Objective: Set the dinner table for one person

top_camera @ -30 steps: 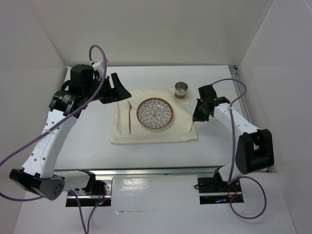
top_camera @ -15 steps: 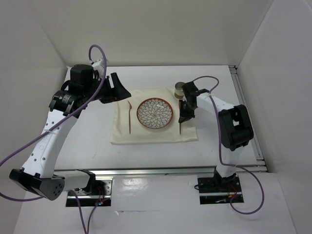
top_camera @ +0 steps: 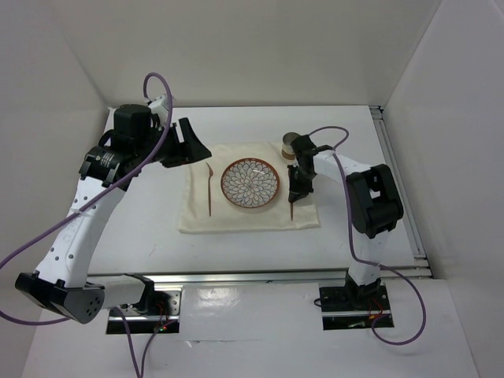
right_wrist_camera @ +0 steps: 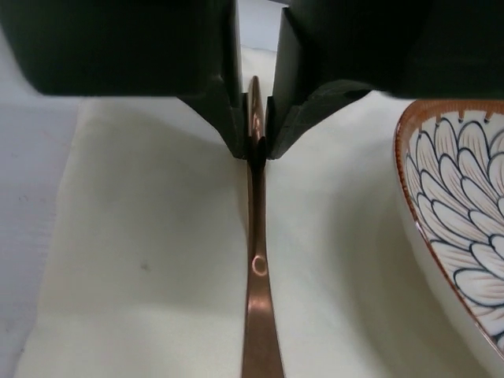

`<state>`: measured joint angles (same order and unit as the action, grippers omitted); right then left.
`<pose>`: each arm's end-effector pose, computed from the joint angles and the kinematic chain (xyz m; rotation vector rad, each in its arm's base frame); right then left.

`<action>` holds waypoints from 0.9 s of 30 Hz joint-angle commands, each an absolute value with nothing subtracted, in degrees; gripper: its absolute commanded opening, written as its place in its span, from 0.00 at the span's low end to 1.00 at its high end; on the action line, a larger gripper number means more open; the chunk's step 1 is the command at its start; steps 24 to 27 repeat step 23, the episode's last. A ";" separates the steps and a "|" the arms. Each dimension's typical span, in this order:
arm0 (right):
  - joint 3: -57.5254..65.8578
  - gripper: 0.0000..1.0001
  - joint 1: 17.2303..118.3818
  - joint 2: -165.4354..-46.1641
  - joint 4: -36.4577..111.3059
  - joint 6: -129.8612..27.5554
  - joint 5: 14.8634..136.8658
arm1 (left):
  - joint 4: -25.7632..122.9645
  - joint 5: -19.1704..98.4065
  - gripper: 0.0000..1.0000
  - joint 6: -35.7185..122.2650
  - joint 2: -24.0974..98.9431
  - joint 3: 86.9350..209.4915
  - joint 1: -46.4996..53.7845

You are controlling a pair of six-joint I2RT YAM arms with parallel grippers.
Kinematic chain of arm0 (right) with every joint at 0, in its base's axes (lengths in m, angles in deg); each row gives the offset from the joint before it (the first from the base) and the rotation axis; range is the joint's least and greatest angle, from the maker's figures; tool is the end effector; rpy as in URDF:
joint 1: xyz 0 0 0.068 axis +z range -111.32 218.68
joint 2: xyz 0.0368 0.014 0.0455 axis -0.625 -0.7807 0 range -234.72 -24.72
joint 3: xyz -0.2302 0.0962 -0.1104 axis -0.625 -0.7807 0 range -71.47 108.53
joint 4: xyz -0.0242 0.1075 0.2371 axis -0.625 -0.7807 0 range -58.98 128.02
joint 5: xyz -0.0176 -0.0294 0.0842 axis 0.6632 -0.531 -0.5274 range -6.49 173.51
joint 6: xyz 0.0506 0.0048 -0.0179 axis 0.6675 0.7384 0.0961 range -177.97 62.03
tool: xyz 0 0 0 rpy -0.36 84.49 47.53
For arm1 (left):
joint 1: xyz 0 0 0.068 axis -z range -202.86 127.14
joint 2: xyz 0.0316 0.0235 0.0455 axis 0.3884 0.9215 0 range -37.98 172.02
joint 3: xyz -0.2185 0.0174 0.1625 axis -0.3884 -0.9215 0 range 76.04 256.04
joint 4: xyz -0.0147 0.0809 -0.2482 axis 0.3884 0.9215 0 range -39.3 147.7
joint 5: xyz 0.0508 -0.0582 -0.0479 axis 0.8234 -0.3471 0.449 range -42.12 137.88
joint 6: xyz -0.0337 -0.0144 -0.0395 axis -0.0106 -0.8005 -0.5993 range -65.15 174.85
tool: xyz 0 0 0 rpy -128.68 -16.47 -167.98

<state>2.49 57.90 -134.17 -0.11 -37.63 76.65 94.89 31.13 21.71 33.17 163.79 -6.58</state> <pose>0.3509 0.1268 0.1642 0.0032 2.8976 0.3046 0.2353 -0.0793 0.4408 -0.1243 2.1322 -0.8230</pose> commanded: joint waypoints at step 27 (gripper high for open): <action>2.28 1.00 48.00 -95.32 -13.31 -27.29 102.93 | 95.79 35.40 0.76 24.18 31.98 165.87 -6.86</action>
